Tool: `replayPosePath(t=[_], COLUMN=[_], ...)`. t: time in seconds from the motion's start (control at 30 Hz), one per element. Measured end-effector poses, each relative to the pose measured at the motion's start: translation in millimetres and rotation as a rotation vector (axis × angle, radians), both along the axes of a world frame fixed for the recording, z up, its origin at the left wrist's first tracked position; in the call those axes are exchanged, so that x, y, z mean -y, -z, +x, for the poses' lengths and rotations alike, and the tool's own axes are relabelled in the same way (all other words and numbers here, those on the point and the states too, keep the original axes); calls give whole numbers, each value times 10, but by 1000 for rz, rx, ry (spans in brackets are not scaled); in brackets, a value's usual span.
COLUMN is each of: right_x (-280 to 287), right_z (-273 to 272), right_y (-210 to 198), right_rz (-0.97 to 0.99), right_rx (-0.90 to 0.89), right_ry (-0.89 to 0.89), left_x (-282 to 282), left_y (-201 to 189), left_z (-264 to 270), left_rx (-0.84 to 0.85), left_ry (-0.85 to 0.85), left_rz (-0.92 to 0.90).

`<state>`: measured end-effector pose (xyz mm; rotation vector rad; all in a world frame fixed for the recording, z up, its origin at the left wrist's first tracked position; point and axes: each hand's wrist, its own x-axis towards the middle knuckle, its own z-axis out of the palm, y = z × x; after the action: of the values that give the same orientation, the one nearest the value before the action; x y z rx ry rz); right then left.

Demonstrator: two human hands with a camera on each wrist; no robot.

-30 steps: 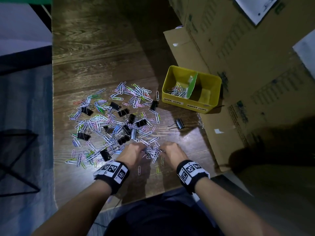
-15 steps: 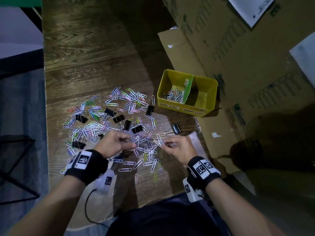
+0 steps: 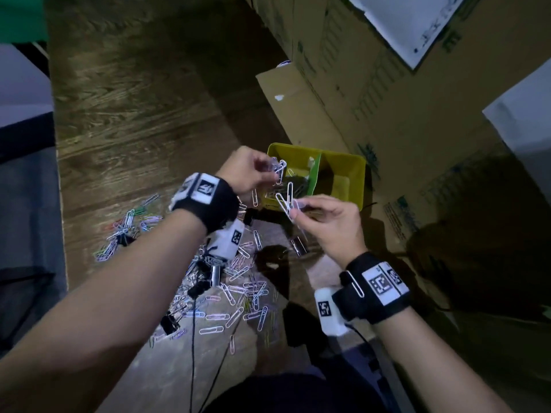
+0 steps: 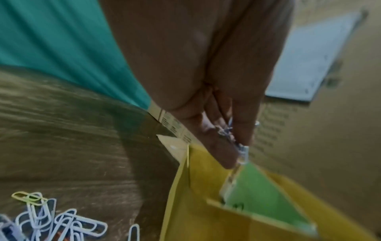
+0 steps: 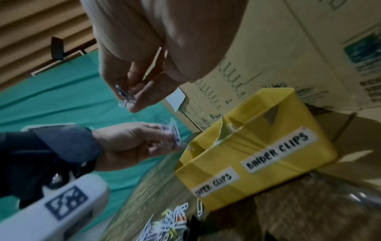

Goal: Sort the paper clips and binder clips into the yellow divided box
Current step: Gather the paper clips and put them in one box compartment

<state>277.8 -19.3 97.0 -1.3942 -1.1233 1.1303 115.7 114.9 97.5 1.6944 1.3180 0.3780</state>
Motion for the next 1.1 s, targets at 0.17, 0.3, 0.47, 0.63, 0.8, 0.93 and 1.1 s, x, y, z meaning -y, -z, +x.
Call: replayPosePath(t=[0.17,0.3,0.47,0.63,0.8,0.93,1.1], right_x=[-465,-793,-1059,-1040,-667,-17,750], right_z=[68,118,-37,-130,-190,-248,-429], right_y=[50,172,327,426,279,310,677], right_rz=[39,-1,-111,-214,2,0,-328], right_rx=[78,372,679,849,770,720,1010], right_ry=[80,79,-179,-364,-314,-530,-889], left_x=[-62,-4,441,1160,1769,2132,2356], left_y=[278,248,205,454,896,1081,1185], left_z=[259,165,-165,-545,-605,-572,-808], left_rx=[-355,-215,127,-145,-421,-705,-653], left_ry=[227,126,-235,81,397,581,486], left_rz=[97,126,0,-47,216,203,261])
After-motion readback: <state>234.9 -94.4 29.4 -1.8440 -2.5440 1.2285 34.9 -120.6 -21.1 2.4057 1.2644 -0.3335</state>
